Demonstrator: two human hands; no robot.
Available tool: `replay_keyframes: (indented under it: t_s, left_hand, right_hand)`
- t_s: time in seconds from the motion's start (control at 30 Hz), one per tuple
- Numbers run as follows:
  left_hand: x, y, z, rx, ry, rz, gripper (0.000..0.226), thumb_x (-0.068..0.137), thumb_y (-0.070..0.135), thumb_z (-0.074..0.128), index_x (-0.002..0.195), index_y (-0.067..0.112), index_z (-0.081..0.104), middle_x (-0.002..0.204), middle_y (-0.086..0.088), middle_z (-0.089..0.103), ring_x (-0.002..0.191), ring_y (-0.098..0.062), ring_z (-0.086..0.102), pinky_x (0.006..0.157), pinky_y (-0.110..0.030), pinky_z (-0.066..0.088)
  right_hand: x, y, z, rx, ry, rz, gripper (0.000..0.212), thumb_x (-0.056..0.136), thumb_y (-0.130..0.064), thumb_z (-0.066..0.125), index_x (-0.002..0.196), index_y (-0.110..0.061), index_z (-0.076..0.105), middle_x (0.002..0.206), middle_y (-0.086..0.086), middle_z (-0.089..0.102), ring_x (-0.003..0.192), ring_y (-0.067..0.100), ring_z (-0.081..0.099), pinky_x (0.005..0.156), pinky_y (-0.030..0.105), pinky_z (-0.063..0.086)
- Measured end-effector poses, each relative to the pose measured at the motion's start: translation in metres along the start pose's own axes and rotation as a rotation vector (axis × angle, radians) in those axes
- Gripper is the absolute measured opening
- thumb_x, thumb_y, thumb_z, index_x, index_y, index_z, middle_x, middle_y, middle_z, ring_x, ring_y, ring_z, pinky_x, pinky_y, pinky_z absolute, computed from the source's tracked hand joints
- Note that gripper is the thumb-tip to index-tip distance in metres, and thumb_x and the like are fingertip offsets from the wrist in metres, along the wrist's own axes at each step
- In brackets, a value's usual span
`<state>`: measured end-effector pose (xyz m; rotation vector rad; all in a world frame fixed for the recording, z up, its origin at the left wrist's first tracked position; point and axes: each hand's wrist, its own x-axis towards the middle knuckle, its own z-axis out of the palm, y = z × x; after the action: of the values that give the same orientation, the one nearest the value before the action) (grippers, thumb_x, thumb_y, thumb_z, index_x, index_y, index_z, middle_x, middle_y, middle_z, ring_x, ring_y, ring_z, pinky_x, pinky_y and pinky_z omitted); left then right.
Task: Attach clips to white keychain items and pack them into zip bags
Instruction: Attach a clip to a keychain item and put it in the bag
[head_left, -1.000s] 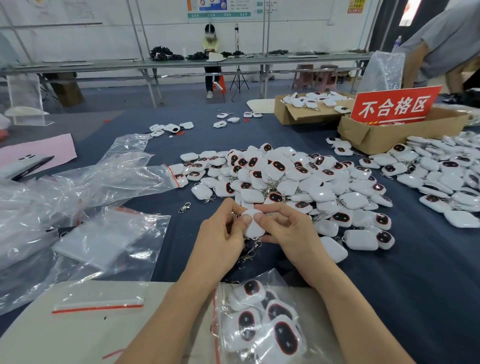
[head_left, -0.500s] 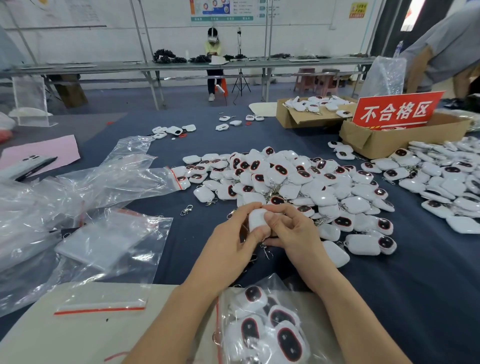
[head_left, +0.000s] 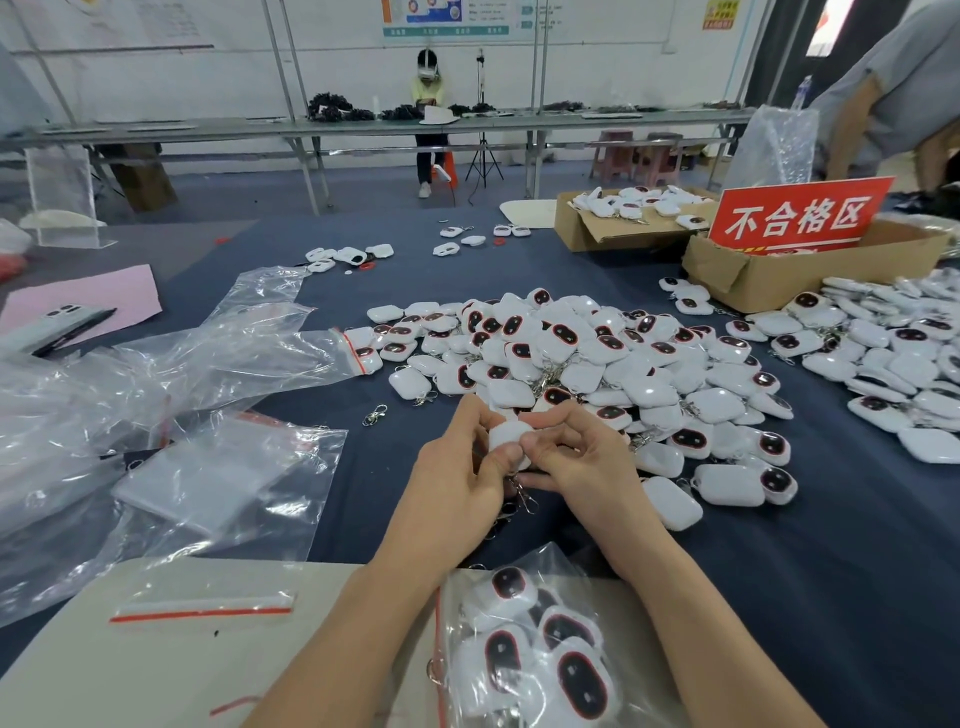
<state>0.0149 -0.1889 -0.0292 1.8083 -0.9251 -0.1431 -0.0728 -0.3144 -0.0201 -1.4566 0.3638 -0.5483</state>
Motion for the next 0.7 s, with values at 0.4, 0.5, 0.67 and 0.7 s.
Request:
replay_keyframes:
  t_s: [0.4,0.5,0.67,0.7]
  left_hand:
    - [-0.0009,0.004,0.0006,0.002,-0.008,0.007,0.016,0.104,0.027,0.051,0.099,0.042,0.048,0.082,0.016,0.068,0.066,-0.006,0.066,0.055,-0.016,0.047]
    - [0.0,0.0052,0.0011,-0.042,0.032,0.014,0.017,0.104,0.037,0.051,0.11,0.052,0.05,0.088,0.015,0.067,0.071,-0.008,0.067,0.062,-0.016,0.049]
    - [0.0016,0.0037,0.0024,-0.084,-0.043,0.018,0.04,0.099,0.033,0.063,0.131,0.051,0.048,0.096,0.026,0.064,0.085,0.002,0.062,0.074,-0.007,0.044]
    - [0.0028,0.0022,0.0029,-0.077,-0.029,0.012,0.041,0.099,0.031,0.063,0.135,0.047,0.049,0.094,0.027,0.064,0.083,0.003,0.062,0.073,-0.006,0.044]
  right_hand:
    - [-0.0002,-0.0012,0.0032,-0.005,0.025,0.001,0.029,0.094,-0.005,0.066,0.079,-0.029,0.072,0.073,-0.006,0.071,0.074,0.007,0.07,0.067,0.023,0.059]
    - [-0.0006,0.0011,0.0034,-0.004,0.054,-0.015,0.007,0.098,-0.013,0.063,0.1,-0.018,0.068,0.078,-0.002,0.074,0.077,0.011,0.073,0.066,0.024,0.059]
    - [0.0008,0.0004,0.001,0.089,0.112,0.035,0.013,0.098,-0.015,0.062,0.11,-0.016,0.067,0.086,0.005,0.076,0.074,0.015,0.074,0.064,0.023,0.058]
    - [0.0006,0.0007,0.0001,0.094,0.085,0.032,0.016,0.098,-0.013,0.062,0.113,-0.016,0.067,0.086,0.005,0.076,0.076,0.015,0.074,0.066,0.022,0.058]
